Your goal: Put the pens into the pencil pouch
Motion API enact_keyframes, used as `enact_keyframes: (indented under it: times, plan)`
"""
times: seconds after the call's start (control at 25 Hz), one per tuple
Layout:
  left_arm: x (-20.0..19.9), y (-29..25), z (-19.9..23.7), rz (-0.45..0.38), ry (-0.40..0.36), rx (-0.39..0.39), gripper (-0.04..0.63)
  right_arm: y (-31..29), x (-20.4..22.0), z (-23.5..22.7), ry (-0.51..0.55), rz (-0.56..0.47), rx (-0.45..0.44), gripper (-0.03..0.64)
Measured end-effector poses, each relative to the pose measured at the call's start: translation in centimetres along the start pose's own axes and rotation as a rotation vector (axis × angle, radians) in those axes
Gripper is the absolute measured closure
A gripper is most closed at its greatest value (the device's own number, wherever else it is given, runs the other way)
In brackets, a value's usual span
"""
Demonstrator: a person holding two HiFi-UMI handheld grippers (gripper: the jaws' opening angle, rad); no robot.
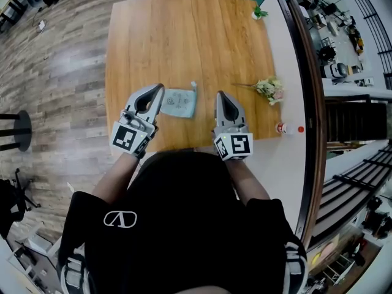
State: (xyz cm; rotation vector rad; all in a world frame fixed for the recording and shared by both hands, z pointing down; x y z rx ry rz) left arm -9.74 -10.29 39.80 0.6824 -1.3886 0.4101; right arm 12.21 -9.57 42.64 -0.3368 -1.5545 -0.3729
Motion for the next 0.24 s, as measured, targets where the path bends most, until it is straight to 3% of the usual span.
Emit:
enact_keyframes:
  times: [0.24]
  plan:
    - [0.28,-0.20,0.18,0.011,0.003,0.004,0.592,-0.30,-0.20,-0.18,-0.003,0.003,0.005,0.618]
Point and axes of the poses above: the fingertips, and each gripper's own axes: y backward along the fingers, z to its left, x out of its underside, the point moved 5 cm from there along y, backward along the fingers, and after that the axes turned 3 degrees about -z, right-handed, at the moved point
